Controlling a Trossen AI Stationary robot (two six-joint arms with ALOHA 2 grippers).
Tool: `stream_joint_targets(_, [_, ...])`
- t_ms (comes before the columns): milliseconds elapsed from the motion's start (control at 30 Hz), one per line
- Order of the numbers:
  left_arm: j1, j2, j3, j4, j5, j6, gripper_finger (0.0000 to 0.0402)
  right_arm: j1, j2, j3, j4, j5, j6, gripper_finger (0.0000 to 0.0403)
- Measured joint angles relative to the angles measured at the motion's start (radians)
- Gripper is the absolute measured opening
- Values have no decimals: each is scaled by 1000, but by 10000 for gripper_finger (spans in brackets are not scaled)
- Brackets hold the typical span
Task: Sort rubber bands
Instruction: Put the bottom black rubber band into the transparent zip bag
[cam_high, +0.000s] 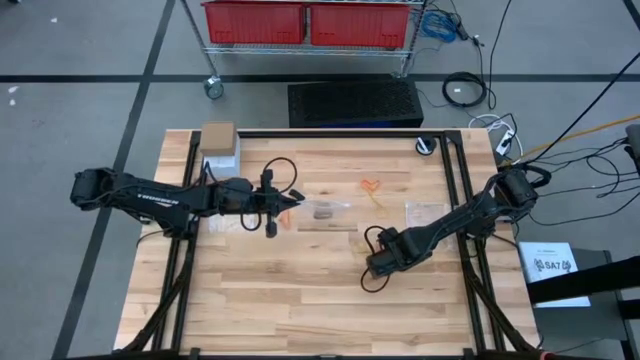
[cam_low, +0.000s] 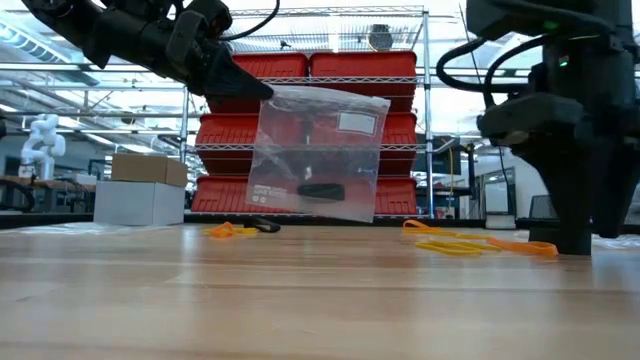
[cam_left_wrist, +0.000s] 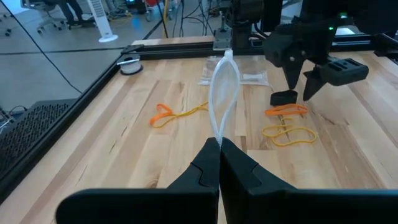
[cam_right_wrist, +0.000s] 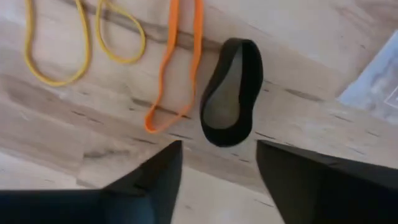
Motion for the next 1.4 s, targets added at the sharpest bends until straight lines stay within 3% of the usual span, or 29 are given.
stream_joint_targets(167, [0, 0, 0, 0, 0, 0, 2, 4, 0, 0, -5, 59, -46, 81])
stream_joint_targets(267, [0, 0, 0, 0, 0, 1, 2, 4, 0, 0, -11, 79, -70, 42])
stream_joint_targets(533, [0, 0, 0, 0, 0, 1, 2, 3, 0, 21, -40, 85, -120, 4])
stream_joint_targets(667, [0, 0, 0, 0, 0, 1, 2, 3, -16, 136, -198, 99, -153, 2])
stream_joint_targets(767, [0, 0, 0, 0, 0, 1, 2, 3, -25, 274, -326, 183, -215, 1])
stream_joint_targets(933, [0, 0, 0, 0, 1, 1, 2, -13, -26, 486, -361, 442, -435, 1])
stream_joint_targets(1067, [0, 0, 0, 1, 1, 1, 2, -68, -22, 554, -315, 601, -665, 0])
stream_joint_targets(1267, [0, 0, 0, 6, 15, 1, 2, -173, 9, 559, -55, 643, -1130, 0])
stream_joint_targets(1400, [0, 0, 0, 8, 15, 1, 2, -231, 23, 559, 72, 609, -1321, 0])
